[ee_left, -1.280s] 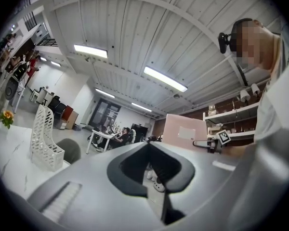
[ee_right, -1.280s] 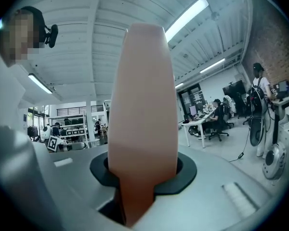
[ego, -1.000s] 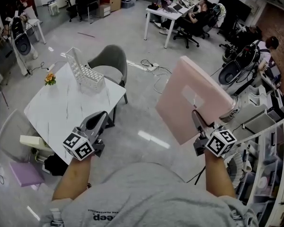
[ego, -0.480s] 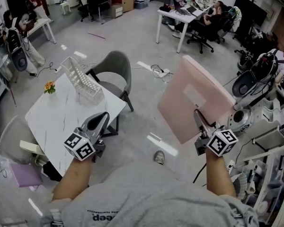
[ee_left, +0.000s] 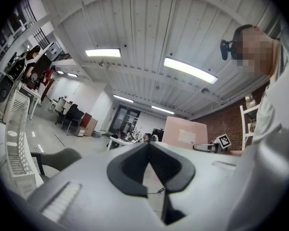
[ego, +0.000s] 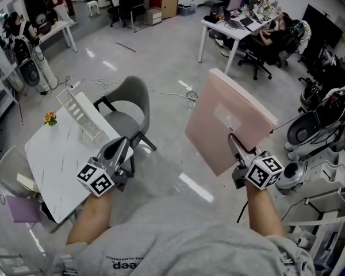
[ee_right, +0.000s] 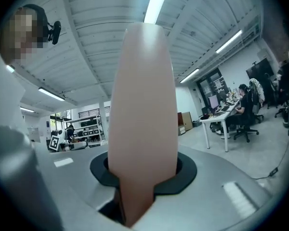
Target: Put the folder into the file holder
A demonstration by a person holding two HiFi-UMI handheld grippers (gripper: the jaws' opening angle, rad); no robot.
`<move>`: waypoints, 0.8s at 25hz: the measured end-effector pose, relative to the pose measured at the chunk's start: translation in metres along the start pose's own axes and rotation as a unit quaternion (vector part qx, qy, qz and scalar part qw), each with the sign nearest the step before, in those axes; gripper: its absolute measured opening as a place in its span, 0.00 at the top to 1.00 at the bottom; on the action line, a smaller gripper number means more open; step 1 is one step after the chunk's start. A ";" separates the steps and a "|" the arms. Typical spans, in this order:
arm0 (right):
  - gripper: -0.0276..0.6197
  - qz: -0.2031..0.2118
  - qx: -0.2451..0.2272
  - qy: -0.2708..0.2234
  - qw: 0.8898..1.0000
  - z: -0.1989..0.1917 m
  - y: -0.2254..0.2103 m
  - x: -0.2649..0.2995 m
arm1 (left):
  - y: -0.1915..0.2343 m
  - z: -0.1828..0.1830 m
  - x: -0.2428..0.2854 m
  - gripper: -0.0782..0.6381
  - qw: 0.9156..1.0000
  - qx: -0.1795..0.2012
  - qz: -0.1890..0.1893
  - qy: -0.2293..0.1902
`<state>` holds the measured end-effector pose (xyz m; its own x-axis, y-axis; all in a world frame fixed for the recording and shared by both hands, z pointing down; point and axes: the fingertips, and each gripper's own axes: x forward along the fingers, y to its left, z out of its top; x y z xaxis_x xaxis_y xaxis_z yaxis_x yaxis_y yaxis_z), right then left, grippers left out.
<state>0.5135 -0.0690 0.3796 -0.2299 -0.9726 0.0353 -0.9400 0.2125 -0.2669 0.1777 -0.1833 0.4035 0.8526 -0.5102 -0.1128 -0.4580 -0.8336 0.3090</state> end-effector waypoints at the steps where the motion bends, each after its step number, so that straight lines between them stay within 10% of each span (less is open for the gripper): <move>1: 0.76 0.003 0.000 0.001 1.000 0.002 -0.010 0.007 | 0.001 0.000 0.012 0.81 1.000 0.002 0.003 0.003; 8: 0.76 -0.006 -0.019 0.004 1.000 0.014 -0.037 0.042 | 0.028 -0.009 0.057 0.81 1.000 0.004 0.000 0.018; 20: 0.77 -0.090 -0.037 -0.014 0.995 0.029 -0.035 0.100 | 0.093 0.007 0.131 0.81 0.993 0.000 -0.107 0.046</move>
<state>0.5311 -0.1769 0.3642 -0.0501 -0.9975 0.0492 -0.9814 0.0401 -0.1876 0.2446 -0.3293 0.4105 0.9502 -0.2989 -0.0887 -0.2627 -0.9208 0.2881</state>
